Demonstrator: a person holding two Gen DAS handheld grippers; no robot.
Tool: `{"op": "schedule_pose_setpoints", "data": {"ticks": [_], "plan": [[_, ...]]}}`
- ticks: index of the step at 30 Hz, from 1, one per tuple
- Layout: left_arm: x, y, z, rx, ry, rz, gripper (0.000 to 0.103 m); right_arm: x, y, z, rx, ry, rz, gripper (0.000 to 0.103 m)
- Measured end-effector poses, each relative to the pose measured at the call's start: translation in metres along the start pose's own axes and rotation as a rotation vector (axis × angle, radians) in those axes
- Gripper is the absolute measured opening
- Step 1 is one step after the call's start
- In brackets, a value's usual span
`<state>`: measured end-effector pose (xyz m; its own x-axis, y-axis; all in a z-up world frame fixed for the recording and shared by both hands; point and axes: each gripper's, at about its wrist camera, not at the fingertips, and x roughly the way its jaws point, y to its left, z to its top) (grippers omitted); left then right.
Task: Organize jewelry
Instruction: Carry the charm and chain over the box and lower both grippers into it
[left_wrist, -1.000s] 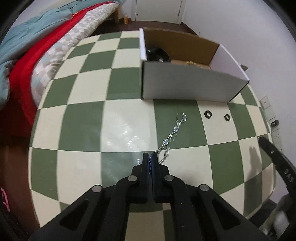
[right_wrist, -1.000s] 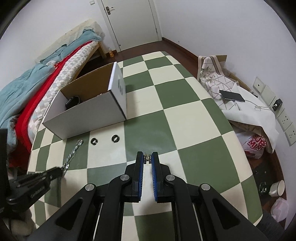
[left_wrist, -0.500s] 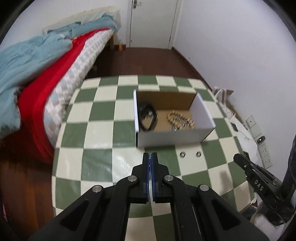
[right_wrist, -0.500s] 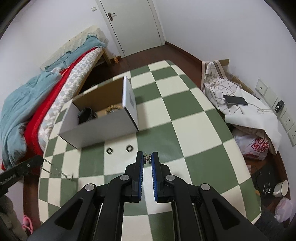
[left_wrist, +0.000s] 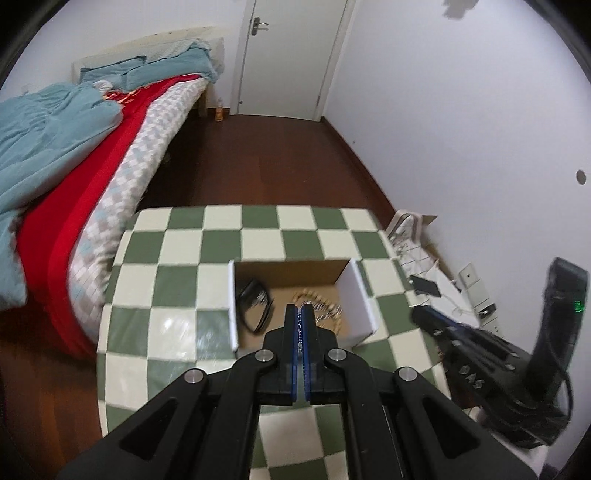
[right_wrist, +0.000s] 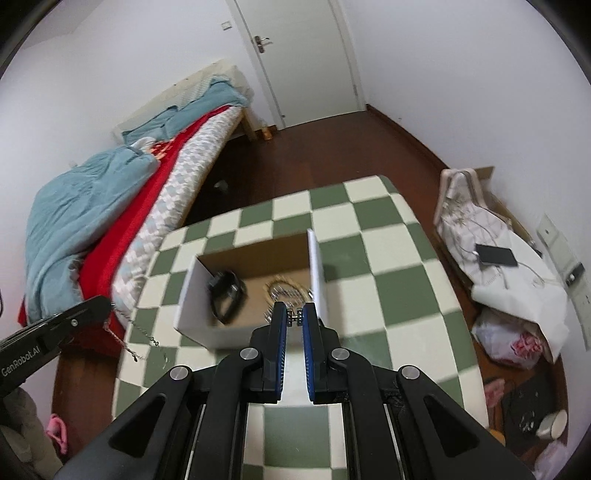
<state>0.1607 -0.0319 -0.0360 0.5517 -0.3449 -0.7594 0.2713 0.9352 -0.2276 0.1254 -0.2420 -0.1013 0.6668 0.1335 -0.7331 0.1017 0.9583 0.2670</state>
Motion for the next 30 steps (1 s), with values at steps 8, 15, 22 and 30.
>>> {"op": "schedule_pose_setpoints", "data": {"ticks": [8, 15, 22, 30], "plan": [[0.052, -0.002, 0.04, 0.024, 0.106, -0.034, 0.0, 0.044, 0.004, 0.052, -0.002, 0.112, 0.08, 0.009], [0.104, 0.0, 0.048, 0.011, 0.231, -0.056, 0.0, 0.101, -0.001, 0.077, 0.033, 0.259, 0.119, 0.009], [0.133, 0.012, 0.048, -0.022, 0.315, -0.027, 0.001, 0.148, -0.003, 0.082, 0.039, 0.38, 0.105, 0.009], [0.139, 0.026, 0.046, -0.033, 0.306, 0.082, 0.014, 0.159, -0.004, 0.089, 0.039, 0.395, 0.032, 0.038]]}}
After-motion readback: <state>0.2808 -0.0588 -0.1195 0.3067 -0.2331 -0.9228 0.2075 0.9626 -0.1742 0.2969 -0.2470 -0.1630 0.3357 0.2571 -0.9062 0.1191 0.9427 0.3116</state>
